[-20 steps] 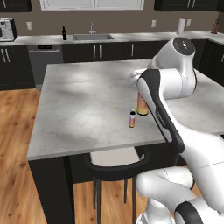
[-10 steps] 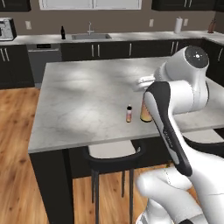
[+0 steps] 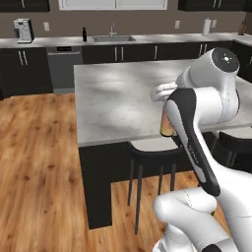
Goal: Place the large bottle from the dining counter next to the other large bottle outside the sink, and place the small bottle from the dining counter next to the other small bottle inside the sink.
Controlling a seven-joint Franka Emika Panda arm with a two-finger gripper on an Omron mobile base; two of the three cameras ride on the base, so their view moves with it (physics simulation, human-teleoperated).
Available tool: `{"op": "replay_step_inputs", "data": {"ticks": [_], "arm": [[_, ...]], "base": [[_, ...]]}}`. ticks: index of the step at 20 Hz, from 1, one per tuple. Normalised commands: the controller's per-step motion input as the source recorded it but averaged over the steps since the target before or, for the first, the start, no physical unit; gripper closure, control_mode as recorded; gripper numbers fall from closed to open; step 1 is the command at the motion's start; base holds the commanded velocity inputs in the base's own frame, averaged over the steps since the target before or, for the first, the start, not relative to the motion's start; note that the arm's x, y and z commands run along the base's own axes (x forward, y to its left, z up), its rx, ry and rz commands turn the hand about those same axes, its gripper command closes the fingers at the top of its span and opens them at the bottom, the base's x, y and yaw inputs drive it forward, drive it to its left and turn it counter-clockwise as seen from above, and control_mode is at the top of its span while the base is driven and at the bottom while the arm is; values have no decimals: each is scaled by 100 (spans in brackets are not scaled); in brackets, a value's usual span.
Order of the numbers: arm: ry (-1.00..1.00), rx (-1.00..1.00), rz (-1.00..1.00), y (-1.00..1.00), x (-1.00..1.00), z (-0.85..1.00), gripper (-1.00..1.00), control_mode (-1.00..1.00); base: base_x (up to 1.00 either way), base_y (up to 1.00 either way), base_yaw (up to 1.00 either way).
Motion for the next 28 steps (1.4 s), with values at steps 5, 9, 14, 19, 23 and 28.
{"op": "replay_step_inputs", "data": {"ticks": [5,9,14,19,23,28], "arm": [[0,0,0,0,0,0,100,100],[0,0,0,0,0,0,100,100],[0,0,0,0,0,0,100,100],[0,0,0,0,0,0,100,100],[0,0,0,0,0,0,100,100],[0,0,0,0,0,0,100,100]], "base": [[-38,100,0],[-12,100,0],[69,81,-3],[97,58,-4],[100,58,-4],[98,70,-4]]}}
